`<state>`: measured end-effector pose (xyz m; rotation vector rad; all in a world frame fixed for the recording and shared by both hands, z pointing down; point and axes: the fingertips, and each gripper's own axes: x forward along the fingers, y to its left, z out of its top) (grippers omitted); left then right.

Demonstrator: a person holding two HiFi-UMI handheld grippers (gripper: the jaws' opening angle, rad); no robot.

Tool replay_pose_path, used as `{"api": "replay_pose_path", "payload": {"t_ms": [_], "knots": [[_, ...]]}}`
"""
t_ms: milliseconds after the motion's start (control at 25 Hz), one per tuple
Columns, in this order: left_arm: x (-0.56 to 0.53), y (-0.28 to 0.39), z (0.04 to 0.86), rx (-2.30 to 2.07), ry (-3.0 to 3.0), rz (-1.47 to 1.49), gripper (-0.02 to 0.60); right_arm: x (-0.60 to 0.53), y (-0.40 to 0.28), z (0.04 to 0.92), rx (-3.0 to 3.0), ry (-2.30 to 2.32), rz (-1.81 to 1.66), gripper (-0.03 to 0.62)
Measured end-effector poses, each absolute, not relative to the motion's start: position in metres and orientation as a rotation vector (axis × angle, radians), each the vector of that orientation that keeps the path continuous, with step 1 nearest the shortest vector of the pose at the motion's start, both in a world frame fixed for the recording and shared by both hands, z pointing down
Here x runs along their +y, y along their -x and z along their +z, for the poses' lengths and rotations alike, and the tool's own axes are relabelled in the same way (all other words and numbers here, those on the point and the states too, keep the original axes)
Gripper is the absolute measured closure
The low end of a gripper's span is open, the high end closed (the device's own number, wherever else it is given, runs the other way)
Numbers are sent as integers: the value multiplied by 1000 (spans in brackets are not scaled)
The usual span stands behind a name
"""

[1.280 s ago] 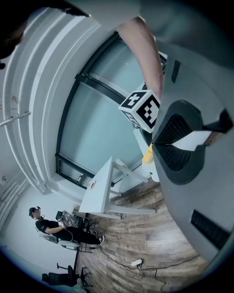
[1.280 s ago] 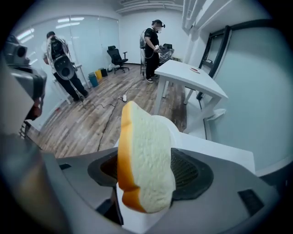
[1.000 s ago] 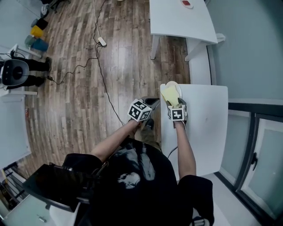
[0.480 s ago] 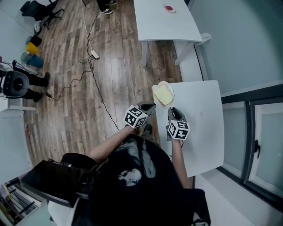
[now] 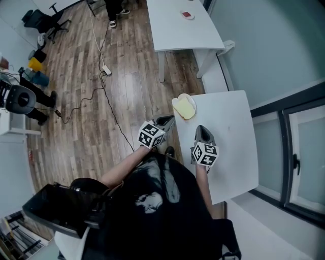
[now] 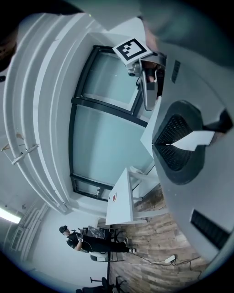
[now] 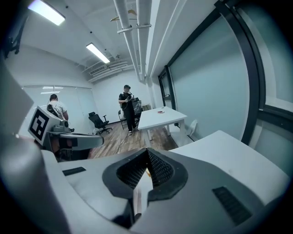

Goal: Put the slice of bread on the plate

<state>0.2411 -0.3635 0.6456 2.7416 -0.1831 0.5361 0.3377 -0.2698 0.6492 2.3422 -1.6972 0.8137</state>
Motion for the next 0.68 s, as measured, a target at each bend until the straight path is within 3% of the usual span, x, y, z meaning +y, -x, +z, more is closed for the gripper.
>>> {"api": "replay_pose_path", "payload": {"t_ms": [680], "knots": [[-353, -236, 657, -115, -2725, 588, 577, -280, -321, 645, -1800, -2302, 803, 583]]}}
